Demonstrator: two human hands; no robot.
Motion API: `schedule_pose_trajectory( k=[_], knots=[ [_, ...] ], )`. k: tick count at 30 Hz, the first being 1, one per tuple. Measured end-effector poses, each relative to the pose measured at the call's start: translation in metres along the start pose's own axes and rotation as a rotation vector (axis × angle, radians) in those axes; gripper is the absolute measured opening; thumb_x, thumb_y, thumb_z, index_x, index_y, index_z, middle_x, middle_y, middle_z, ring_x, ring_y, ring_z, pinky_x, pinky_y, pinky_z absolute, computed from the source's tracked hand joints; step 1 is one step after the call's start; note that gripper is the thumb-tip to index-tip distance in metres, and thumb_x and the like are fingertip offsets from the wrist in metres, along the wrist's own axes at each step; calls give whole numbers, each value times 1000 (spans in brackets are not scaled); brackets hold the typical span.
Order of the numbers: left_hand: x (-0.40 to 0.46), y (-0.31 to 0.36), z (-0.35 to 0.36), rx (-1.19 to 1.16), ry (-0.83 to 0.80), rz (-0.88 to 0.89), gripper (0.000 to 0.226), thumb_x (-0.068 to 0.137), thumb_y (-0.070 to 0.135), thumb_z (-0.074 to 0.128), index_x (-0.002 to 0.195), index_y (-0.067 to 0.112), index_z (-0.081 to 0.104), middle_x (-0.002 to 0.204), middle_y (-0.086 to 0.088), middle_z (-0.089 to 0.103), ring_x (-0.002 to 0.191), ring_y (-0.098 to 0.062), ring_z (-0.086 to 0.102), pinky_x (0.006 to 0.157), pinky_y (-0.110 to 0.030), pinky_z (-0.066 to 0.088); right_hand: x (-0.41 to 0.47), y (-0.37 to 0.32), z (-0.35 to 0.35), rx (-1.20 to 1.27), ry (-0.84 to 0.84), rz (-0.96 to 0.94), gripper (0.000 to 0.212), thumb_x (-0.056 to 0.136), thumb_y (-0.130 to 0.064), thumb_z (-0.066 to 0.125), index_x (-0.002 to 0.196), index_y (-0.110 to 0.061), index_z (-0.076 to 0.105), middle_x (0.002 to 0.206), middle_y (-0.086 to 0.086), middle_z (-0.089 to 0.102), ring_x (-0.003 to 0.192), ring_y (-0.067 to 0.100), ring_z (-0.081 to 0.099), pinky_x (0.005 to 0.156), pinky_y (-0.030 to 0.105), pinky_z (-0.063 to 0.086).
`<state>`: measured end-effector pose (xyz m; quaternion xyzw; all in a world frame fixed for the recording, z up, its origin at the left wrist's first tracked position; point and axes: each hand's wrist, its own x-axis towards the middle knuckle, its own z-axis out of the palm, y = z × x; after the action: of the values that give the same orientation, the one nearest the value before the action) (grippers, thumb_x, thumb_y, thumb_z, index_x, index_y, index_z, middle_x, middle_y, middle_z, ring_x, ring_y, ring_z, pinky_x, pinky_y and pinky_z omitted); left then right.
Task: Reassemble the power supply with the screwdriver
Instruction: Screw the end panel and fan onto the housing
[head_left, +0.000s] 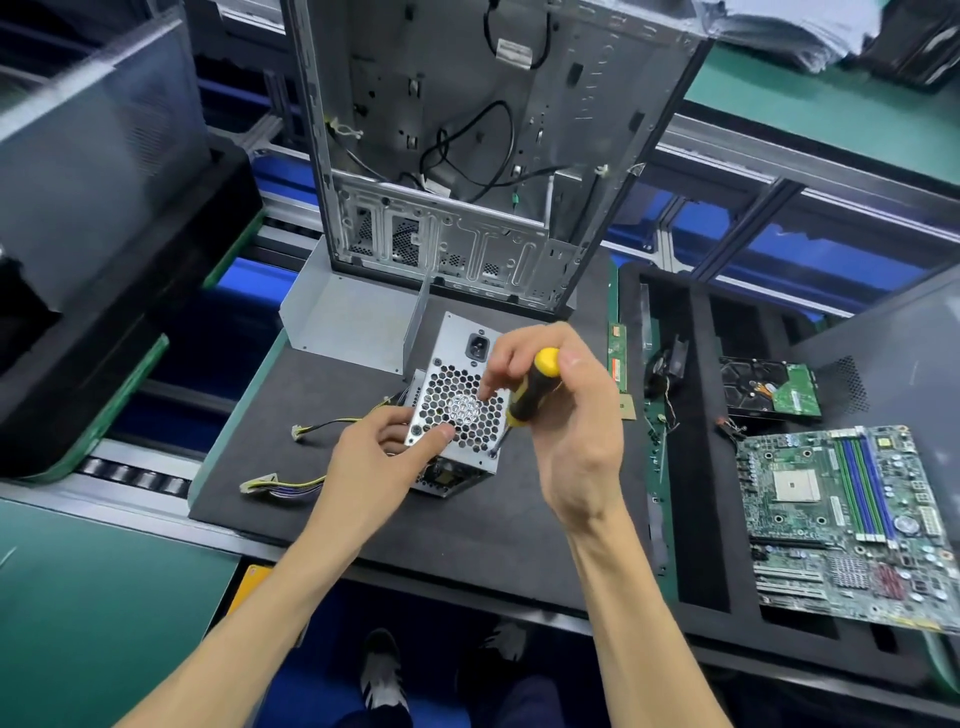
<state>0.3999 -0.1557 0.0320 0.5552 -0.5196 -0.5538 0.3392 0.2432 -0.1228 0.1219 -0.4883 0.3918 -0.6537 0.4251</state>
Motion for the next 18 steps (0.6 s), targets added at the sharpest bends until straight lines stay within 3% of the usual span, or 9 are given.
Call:
schedule_pose_trajectory(
  k=[2, 4, 8, 10, 13, 16, 18],
  knots=[
    [0, 0, -1, -5, -3, -1, 26, 81, 42, 82, 102, 30, 72, 89, 14, 77, 83, -4, 71, 68, -8, 49, 1, -4, -2, -3, -6, 16, 22, 98, -27, 36, 88, -15, 53, 82, 8, 69, 63, 26, 59, 61, 37, 44],
    [0, 0, -1, -8, -10, -4, 27, 81, 43, 82, 103, 31, 72, 90, 15, 77, 84, -4, 71, 71, -13, 49, 3, -6, -4, -9, -3, 62, 16, 96, -28, 41, 94, -15, 50, 70, 1, 63, 55, 21, 49, 55, 33, 38],
    [0, 1, 1, -31, -16, -10, 26, 82, 42, 82, 103, 30, 71, 90, 11, 77, 85, -9, 73, 75, -18, 50, 6, -8, -7, -59, -32, 136, 33, 98, -33, 43, 118, -16, 63, 75, -5, 52, 66, 15, 46, 66, 29, 38],
    [-1, 1, 1, -34, -15, -9, 26, 82, 42, 81, 102, 29, 71, 89, 9, 78, 86, -12, 72, 77, -20, 52, 5, -11, -6, -103, -34, 140, 27, 100, -30, 47, 113, -16, 67, 83, 0, 58, 76, 18, 60, 72, 33, 42],
    [-1, 2, 1, -42, -22, -13, 25, 83, 41, 81, 103, 29, 71, 89, 8, 78, 88, -19, 73, 85, -33, 55, 3, -13, -5, -72, 6, 86, 5, 100, -13, 57, 98, -12, 53, 91, 10, 71, 83, 26, 71, 70, 24, 52],
    [-1, 3, 2, -50, -24, -15, 26, 83, 38, 81, 104, 27, 70, 89, 9, 78, 90, -20, 74, 88, -38, 56, 3, -10, -4, -91, 48, 102, 14, 96, -26, 57, 100, -14, 51, 69, -4, 57, 62, 12, 52, 61, 21, 43],
    [-1, 3, 1, -51, -21, -20, 27, 83, 40, 81, 104, 27, 70, 90, 11, 78, 89, -16, 74, 85, -33, 56, 2, -8, -4, -86, 25, 136, 27, 102, -33, 44, 115, -17, 60, 73, -5, 49, 67, 12, 41, 66, 23, 38]
  ],
)
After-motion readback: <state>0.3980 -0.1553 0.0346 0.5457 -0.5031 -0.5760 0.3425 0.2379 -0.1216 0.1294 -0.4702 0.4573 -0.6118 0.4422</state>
